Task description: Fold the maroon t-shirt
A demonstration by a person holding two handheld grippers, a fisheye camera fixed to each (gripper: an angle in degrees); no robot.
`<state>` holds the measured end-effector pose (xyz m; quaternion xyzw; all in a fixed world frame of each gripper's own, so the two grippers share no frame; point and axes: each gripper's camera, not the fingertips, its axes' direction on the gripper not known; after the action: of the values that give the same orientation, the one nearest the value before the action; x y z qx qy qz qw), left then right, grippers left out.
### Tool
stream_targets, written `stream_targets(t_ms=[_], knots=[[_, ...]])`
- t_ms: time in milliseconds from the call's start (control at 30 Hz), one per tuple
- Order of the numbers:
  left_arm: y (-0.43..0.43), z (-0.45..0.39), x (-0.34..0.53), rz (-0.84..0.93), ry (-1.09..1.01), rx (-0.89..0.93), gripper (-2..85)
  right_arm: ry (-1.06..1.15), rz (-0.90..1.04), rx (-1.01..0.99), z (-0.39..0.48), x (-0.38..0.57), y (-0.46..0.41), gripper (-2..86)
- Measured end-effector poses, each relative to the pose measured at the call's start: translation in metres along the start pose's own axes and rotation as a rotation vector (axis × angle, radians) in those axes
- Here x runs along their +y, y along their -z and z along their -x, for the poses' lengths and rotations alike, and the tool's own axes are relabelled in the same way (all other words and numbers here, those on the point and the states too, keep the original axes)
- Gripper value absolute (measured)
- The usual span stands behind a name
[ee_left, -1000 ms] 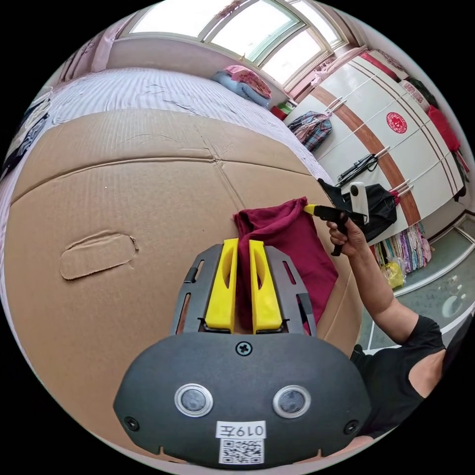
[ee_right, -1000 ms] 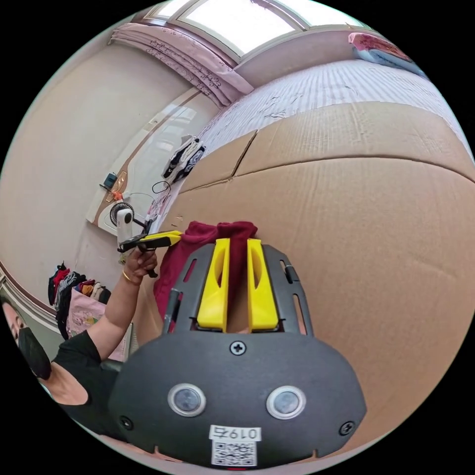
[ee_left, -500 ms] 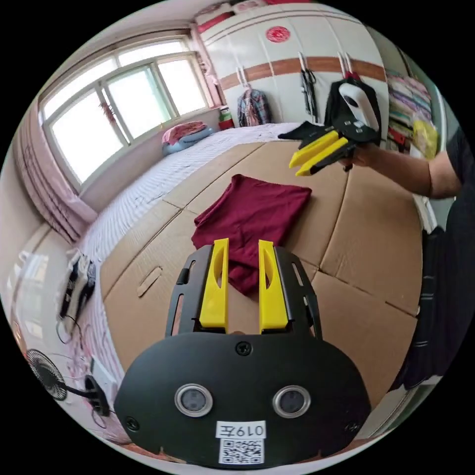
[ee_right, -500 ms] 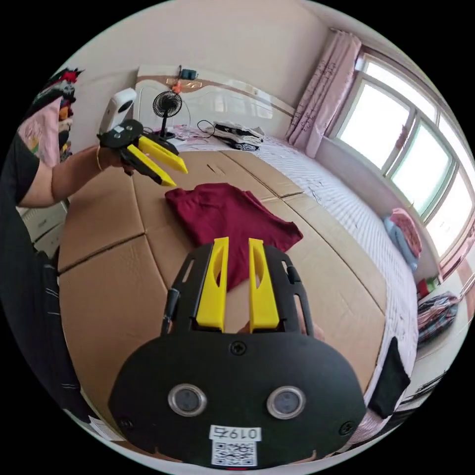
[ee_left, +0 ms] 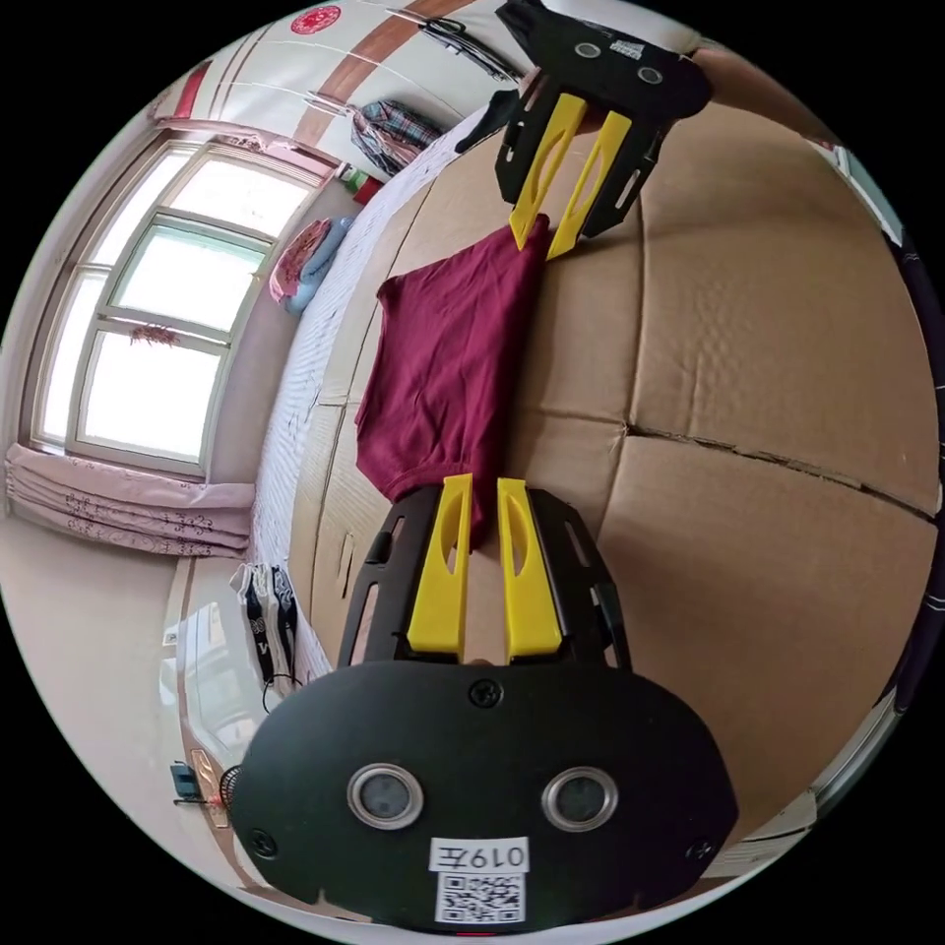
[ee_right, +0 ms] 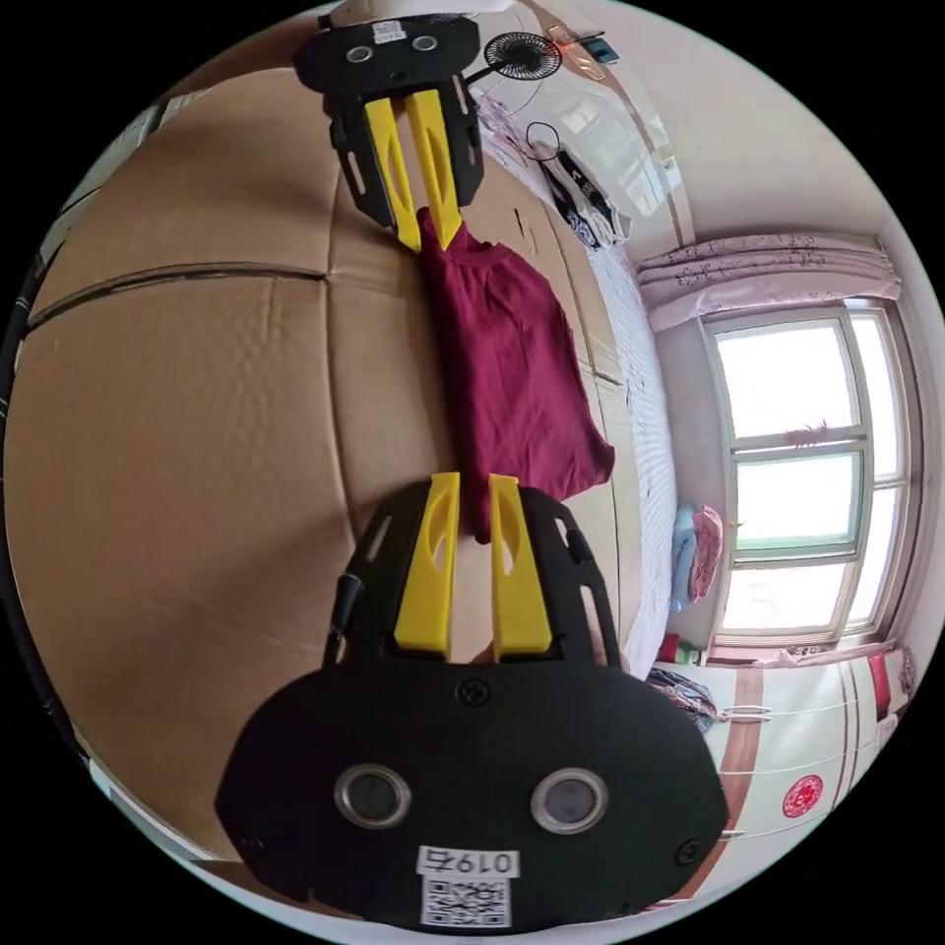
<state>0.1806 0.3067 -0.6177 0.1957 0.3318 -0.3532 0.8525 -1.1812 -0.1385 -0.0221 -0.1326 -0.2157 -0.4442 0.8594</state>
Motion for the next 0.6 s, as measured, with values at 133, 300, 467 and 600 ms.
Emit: stream_targets(t_ms=[133,300,467,600], knots=[[0.007,-0.023,-0.006,0.016,-0.038,-0.036,1.4,0.059,0.031,0.058,0.04,-0.014,-0.013,2.2],[0.015,-0.05,-0.016,0.041,-0.085,-0.087,1.2,0.087,0.038,0.101,0.079,-0.025,-0.026,2.1],[0.027,-0.045,-0.008,0.018,0.005,-0.047,0.9,0.068,0.033,0.143,0.107,-0.028,-0.031,6.6],[0.031,-0.043,0.002,0.015,0.068,-0.01,0.8,-0.007,0.024,0.111,0.117,-0.023,-0.038,6.6]])
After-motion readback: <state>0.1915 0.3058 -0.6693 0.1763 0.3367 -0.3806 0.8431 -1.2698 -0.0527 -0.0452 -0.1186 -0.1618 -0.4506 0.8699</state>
